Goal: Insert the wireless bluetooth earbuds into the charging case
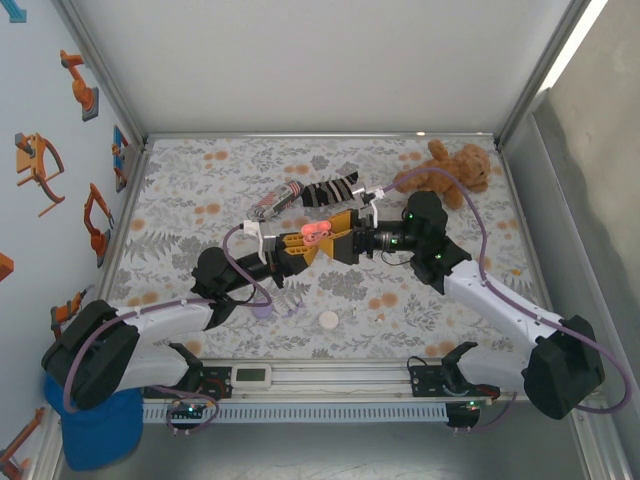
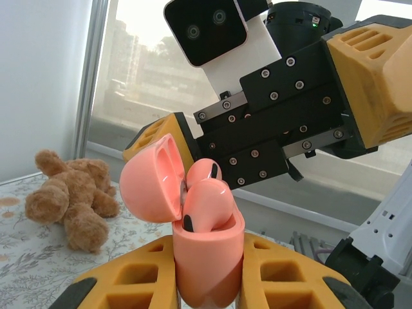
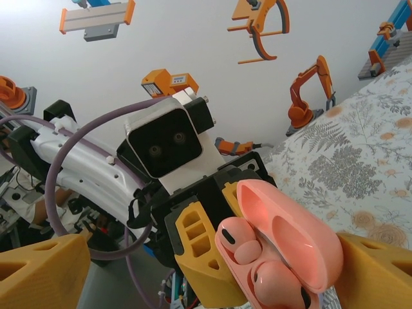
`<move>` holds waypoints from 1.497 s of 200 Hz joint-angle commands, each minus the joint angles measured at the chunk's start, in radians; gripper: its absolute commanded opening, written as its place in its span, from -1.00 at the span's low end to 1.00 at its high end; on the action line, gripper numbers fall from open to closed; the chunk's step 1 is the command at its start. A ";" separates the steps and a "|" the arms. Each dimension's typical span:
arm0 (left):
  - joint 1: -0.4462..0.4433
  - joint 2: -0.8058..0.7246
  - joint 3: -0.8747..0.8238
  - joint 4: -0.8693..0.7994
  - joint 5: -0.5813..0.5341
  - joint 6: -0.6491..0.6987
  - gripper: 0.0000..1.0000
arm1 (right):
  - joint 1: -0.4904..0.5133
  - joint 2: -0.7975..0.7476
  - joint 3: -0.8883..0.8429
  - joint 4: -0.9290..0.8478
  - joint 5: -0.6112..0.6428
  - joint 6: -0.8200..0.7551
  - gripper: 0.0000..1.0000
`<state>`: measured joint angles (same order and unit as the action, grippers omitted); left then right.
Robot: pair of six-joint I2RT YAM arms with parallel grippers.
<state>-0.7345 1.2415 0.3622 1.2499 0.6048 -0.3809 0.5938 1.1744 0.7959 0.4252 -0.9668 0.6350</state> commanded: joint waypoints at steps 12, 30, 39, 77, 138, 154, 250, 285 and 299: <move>-0.006 0.000 0.029 0.029 0.018 -0.007 -1.00 | 0.009 0.001 0.045 0.032 -0.032 -0.022 0.84; -0.006 -0.001 0.027 0.028 0.016 -0.004 -1.00 | 0.009 -0.003 0.047 0.023 -0.031 -0.028 0.83; -0.006 -0.003 0.026 0.023 0.015 -0.002 -1.00 | 0.009 -0.006 0.049 0.014 -0.030 -0.035 0.82; -0.006 -0.010 0.023 0.009 0.011 0.006 -1.00 | 0.009 -0.033 0.054 -0.037 -0.027 -0.081 0.82; -0.006 -0.011 0.024 0.009 0.011 0.004 -1.00 | 0.010 -0.078 0.046 -0.106 -0.023 -0.146 0.79; -0.006 -0.011 0.024 0.009 0.012 0.002 -1.00 | 0.009 -0.089 0.046 -0.128 -0.020 -0.164 0.79; -0.006 -0.021 0.022 0.016 0.018 -0.002 -1.00 | 0.009 -0.110 0.092 -0.311 0.059 -0.302 0.79; -0.006 -0.045 0.013 0.008 0.019 -0.002 -1.00 | 0.009 -0.116 0.160 -0.459 0.145 -0.432 0.79; -0.006 -0.055 0.004 0.009 0.018 -0.001 -1.00 | 0.008 -0.120 0.172 -0.486 0.166 -0.474 0.80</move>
<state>-0.7406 1.2209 0.3645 1.2407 0.6212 -0.3809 0.5957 1.0870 0.9207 0.0334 -0.8642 0.2829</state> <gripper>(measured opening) 0.211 0.898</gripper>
